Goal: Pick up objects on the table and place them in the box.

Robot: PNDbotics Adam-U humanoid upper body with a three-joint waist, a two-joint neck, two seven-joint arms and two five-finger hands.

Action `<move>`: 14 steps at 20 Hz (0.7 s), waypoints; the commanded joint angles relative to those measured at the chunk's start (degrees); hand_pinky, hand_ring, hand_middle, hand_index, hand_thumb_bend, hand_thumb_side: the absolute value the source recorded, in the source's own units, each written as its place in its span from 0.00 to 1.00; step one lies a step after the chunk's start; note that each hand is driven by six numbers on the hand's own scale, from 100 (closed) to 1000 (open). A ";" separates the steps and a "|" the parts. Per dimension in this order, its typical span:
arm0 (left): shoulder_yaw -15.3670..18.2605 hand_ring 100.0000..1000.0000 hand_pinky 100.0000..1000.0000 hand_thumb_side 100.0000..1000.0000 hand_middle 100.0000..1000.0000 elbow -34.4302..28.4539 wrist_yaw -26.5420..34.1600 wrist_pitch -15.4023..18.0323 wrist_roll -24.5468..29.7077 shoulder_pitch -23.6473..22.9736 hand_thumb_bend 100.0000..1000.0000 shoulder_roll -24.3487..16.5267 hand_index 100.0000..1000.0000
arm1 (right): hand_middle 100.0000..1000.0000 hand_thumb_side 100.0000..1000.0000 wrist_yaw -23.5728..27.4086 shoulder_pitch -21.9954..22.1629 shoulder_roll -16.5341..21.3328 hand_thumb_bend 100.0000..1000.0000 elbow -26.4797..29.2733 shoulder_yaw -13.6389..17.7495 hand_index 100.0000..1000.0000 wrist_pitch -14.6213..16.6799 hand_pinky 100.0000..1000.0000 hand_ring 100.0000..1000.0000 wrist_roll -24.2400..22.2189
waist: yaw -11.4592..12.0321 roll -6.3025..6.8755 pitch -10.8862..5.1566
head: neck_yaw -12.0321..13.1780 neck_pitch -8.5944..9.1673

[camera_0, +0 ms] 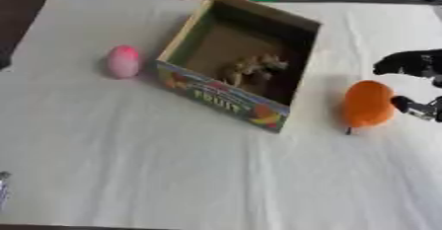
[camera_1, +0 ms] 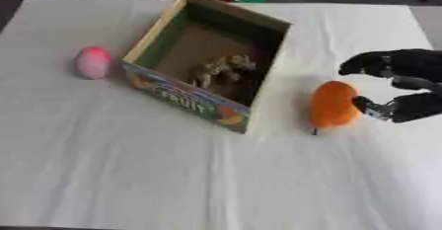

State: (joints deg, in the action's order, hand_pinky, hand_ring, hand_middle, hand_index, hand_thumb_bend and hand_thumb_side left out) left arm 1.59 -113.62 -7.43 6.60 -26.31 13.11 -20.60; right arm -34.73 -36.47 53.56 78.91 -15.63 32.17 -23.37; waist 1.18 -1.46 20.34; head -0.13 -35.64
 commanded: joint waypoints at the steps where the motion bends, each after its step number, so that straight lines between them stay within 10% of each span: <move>1: 0.10 0.62 0.58 0.85 0.58 -0.97 -0.37 -0.24 0.29 0.42 0.00 -0.17 0.75 | 0.93 1.00 -1.47 -1.52 0.53 0.05 -1.15 0.05 1.00 -0.15 0.87 1.00 0.48 | 0.17 -0.05 -0.80 | -0.21 0.86; 14: -0.13 0.62 0.60 0.84 0.57 -0.97 -0.48 -0.15 1.44 0.26 0.00 0.65 0.74 | 0.93 1.00 -6.71 -2.71 -2.14 0.12 -5.61 -1.60 1.00 1.59 0.87 1.00 -0.28 | 0.73 -0.19 -0.03 | 0.02 1.25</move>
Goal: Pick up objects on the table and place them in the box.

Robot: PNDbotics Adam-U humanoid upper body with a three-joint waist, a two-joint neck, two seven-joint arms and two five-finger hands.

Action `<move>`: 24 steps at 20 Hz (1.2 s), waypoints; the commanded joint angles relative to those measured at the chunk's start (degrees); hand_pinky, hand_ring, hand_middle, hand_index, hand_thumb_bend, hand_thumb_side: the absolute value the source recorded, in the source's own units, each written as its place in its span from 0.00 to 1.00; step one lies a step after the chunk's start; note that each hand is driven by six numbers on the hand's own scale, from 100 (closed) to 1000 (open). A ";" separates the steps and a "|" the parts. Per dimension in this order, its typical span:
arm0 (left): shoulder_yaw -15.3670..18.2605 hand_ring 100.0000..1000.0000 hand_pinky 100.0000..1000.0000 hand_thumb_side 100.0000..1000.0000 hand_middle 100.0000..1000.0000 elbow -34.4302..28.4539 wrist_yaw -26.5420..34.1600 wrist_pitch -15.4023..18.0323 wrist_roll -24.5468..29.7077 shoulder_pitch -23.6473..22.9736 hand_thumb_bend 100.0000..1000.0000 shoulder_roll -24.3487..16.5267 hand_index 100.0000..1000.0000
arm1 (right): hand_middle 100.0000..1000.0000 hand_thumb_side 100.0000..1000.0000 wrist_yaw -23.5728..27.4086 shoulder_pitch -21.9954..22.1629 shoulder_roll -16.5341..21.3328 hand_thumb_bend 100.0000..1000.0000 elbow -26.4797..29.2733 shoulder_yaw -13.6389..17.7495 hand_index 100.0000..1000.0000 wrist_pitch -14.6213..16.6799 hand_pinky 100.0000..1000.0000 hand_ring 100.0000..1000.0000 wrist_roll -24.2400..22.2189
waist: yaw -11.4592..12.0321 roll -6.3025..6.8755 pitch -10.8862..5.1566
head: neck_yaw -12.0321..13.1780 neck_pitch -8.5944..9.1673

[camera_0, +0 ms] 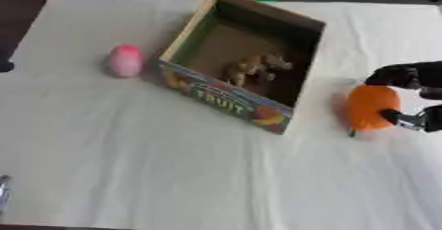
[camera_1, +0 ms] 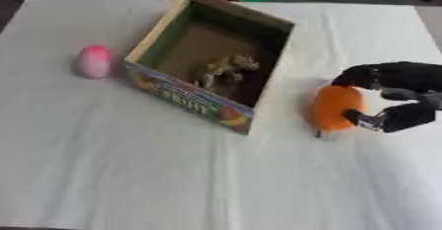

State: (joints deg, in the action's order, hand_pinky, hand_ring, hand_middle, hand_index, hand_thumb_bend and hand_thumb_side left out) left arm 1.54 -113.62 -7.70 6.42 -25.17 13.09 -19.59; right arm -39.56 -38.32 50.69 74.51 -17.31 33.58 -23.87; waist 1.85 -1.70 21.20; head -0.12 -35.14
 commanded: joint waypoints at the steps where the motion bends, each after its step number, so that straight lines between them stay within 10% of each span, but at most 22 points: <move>1: -0.09 0.62 0.60 0.84 0.57 -0.97 -0.22 0.00 0.34 0.25 0.00 -0.29 0.74 | 0.93 1.00 -2.53 -0.94 0.50 0.12 -1.86 0.00 1.00 0.32 0.87 1.00 0.40 | 0.14 0.06 -0.83 | 0.04 0.72; 9: -0.22 0.63 0.60 0.82 0.57 -0.97 -0.33 -0.30 0.70 0.20 0.00 0.05 0.74 | 0.71 0.96 -3.19 -1.01 -0.28 0.02 -2.38 0.71 0.86 0.31 0.81 1.00 3.52 | -0.03 0.05 -0.44 | 0.23 0.52; 21: -0.23 0.62 0.60 0.81 0.56 -0.97 -0.43 -0.93 0.62 0.37 0.00 0.23 0.73 | 0.24 0.13 4.56 1.25 0.75 0.00 4.25 1.98 0.47 -6.45 0.65 1.00 10.95 | -0.22 -0.03 -0.52 | 0.40 0.60; 24: -0.20 0.62 0.60 0.80 0.56 -0.97 -0.41 -1.01 0.62 0.32 0.00 0.19 0.72 | 0.19 0.09 9.18 2.06 1.21 0.00 7.22 2.80 0.42 -8.04 0.55 1.00 9.97 | -0.32 -0.08 -0.72 | 0.44 0.62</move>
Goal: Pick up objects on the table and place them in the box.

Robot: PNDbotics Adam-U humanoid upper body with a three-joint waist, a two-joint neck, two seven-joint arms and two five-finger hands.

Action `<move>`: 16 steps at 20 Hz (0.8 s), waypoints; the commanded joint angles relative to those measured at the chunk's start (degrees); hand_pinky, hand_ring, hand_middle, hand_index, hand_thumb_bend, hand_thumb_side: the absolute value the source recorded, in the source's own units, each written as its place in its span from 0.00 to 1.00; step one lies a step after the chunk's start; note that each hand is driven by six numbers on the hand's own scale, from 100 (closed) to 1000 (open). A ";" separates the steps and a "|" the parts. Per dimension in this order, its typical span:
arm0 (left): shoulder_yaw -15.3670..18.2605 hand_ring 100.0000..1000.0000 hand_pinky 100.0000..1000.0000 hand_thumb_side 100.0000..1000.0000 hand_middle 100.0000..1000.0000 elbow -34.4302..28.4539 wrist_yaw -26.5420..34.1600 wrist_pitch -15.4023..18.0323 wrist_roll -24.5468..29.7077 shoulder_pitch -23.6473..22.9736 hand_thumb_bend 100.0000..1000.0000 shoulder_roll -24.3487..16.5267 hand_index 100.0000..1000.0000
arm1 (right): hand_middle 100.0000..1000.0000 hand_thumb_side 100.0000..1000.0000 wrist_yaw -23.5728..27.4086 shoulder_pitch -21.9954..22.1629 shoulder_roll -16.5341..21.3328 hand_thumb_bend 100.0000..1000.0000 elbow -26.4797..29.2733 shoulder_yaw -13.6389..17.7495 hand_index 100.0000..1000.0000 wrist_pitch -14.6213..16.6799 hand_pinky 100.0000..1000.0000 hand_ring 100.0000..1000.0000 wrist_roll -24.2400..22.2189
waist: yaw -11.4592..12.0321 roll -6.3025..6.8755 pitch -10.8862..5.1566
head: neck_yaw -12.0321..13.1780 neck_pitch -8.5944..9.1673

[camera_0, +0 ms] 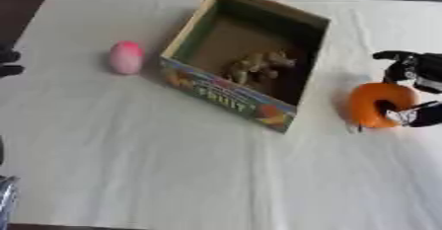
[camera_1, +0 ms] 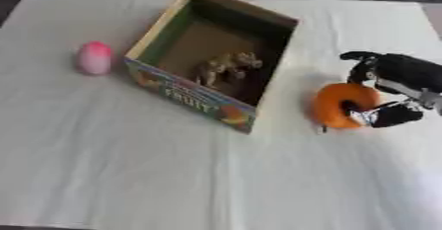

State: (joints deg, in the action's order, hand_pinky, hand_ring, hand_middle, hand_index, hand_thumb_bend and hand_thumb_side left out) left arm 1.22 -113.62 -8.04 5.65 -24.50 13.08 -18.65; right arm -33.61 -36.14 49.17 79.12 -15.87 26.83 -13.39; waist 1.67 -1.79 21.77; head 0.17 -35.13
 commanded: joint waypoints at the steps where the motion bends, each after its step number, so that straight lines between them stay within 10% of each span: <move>1: 0.13 0.62 0.60 0.80 0.56 -0.97 -0.05 -0.29 -0.06 0.31 0.00 -0.76 0.72 | 0.17 0.08 4.62 0.02 2.93 0.00 3.60 1.66 0.40 -1.76 0.50 1.00 -0.95 | -0.18 0.00 -1.37 | 0.14 0.60; 16: -0.03 0.61 0.59 0.79 0.57 -0.97 0.73 -0.68 -0.06 0.29 0.00 -0.85 0.71 | 0.00 0.08 13.73 -3.40 3.27 0.00 7.81 4.28 0.08 -6.54 0.21 0.92 0.59 | -0.08 -0.18 -2.25 | -0.57 0.76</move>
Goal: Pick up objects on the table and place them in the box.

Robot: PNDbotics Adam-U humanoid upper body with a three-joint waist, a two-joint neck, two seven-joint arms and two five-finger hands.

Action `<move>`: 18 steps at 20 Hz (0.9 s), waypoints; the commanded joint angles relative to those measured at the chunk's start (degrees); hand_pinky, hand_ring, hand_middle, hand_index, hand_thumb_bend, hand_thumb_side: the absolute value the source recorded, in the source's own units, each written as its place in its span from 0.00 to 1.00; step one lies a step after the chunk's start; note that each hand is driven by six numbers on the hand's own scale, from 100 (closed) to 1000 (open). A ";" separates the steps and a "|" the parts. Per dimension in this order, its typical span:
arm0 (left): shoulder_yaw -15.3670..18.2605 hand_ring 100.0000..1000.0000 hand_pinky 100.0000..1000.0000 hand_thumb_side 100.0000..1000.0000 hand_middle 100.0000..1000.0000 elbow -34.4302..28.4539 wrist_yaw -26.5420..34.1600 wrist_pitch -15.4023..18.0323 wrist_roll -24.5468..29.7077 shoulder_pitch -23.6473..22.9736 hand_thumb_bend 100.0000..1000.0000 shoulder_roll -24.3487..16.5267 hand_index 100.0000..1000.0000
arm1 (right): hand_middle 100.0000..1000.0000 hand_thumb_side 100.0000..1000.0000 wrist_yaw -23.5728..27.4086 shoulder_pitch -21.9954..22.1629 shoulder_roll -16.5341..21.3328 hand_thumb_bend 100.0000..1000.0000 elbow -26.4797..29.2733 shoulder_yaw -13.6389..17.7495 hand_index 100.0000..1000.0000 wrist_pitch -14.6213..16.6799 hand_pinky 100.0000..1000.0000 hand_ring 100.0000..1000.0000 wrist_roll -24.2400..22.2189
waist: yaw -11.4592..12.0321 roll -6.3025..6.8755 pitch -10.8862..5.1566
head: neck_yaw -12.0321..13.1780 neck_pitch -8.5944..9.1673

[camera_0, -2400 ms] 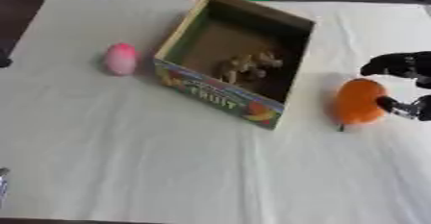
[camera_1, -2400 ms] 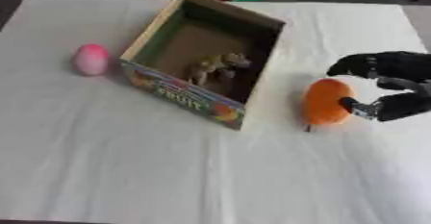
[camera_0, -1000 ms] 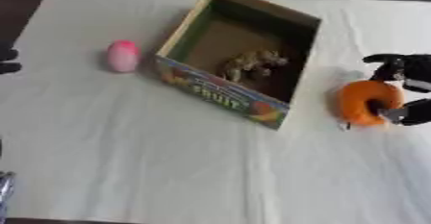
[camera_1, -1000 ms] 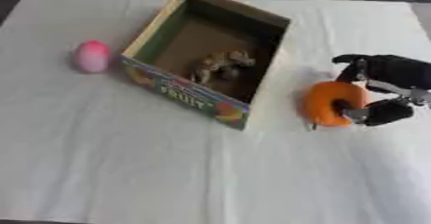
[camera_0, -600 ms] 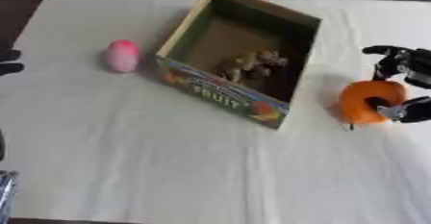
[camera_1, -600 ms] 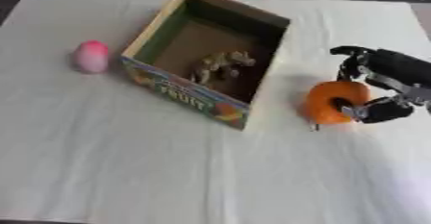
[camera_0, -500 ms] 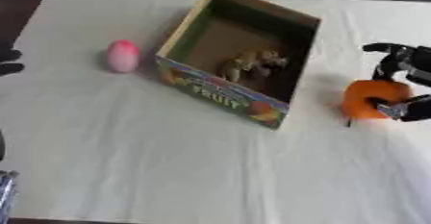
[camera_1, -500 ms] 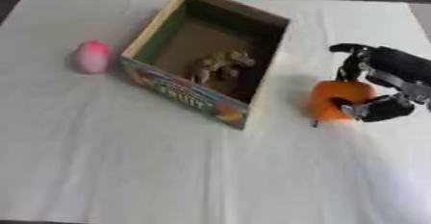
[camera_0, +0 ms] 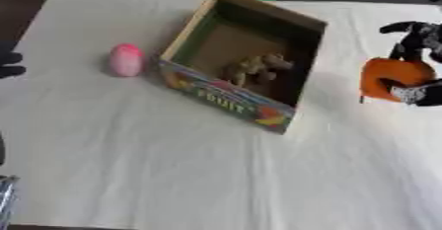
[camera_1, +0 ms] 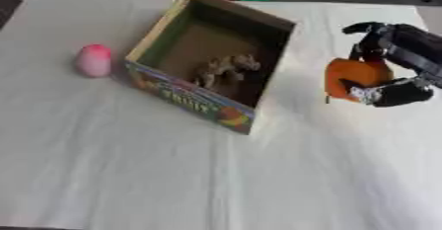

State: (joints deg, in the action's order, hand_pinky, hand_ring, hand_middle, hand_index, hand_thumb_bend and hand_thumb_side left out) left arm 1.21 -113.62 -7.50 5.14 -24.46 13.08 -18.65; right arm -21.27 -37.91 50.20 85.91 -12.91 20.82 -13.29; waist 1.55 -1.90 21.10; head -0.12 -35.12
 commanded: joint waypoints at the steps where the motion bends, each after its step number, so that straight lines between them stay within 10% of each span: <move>1: -0.03 0.61 0.59 0.79 0.57 -0.97 0.22 -0.20 -0.11 0.28 0.00 -0.84 0.71 | 0.00 0.07 1.80 -2.16 2.09 0.00 0.93 1.40 0.07 -0.68 0.21 0.93 0.49 | 0.08 -0.10 -1.59 | -0.35 0.76; 18: -0.69 0.60 0.58 0.78 0.57 -0.97 0.62 -0.32 0.60 0.35 0.00 -1.21 0.71 | 0.00 0.05 1.52 -18.16 -4.64 0.00 -7.19 -0.61 0.08 0.93 0.22 1.00 -0.52 | 1.50 -0.98 -1.98 | -1.37 0.69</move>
State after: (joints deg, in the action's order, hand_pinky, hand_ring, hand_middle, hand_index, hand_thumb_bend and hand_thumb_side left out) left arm 0.56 -113.62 -6.94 4.75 -24.13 13.08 -18.66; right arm -19.08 -54.67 45.10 79.51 -13.87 21.35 -13.89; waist 3.10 -2.99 20.57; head -1.20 -35.11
